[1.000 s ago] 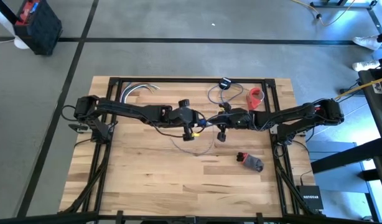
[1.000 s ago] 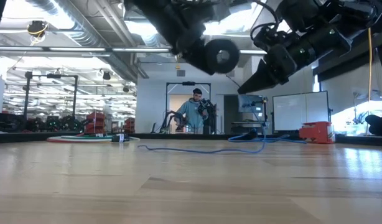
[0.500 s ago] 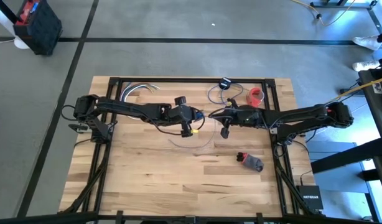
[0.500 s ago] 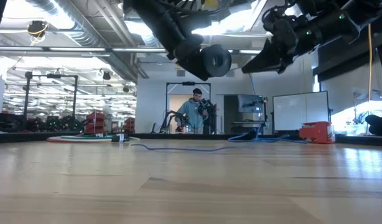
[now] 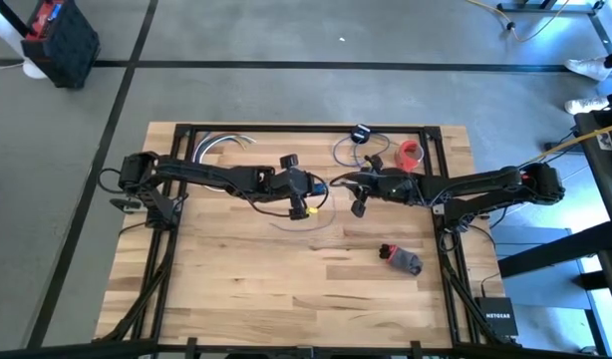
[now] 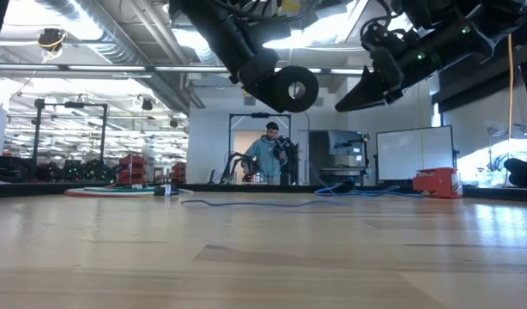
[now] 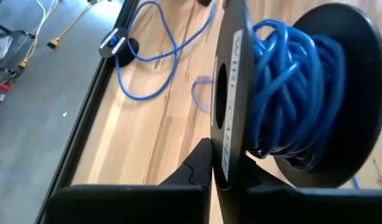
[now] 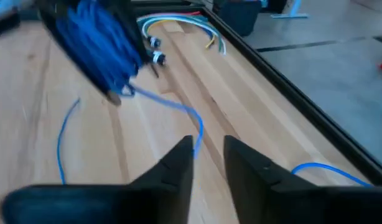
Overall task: Coil cords
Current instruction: Coil the blue wire onto the spool
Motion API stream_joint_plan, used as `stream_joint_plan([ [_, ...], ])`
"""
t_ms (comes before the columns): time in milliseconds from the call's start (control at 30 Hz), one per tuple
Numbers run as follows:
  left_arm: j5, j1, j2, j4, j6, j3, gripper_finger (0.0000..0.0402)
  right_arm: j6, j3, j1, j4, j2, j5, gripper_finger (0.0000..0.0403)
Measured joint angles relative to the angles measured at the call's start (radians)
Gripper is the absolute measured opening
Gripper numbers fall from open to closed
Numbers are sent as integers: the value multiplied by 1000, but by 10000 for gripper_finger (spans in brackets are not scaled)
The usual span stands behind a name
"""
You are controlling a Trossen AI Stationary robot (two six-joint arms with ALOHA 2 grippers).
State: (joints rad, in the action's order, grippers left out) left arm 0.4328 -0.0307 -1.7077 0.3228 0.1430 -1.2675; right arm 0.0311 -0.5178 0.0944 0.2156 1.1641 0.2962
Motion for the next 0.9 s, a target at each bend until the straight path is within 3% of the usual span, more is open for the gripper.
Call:
stream_joint_plan([
  [133, -1, 0, 0, 5, -8, 0, 1, -62, 0, -1, -73, 0, -6, 129],
  [300, -1, 0, 0, 5, -14, 0, 1, -63, 25, -2, -116, 5, -111, 142],
  [500, -2, 0, 0, -2, -16, 0, 1, -63, 119, 0, 93, 81, -73, 142],
  [900, -3, 0, 0, -9, -26, 0, 1, -56, 140, 59, 475, 421, -72, 143],
])
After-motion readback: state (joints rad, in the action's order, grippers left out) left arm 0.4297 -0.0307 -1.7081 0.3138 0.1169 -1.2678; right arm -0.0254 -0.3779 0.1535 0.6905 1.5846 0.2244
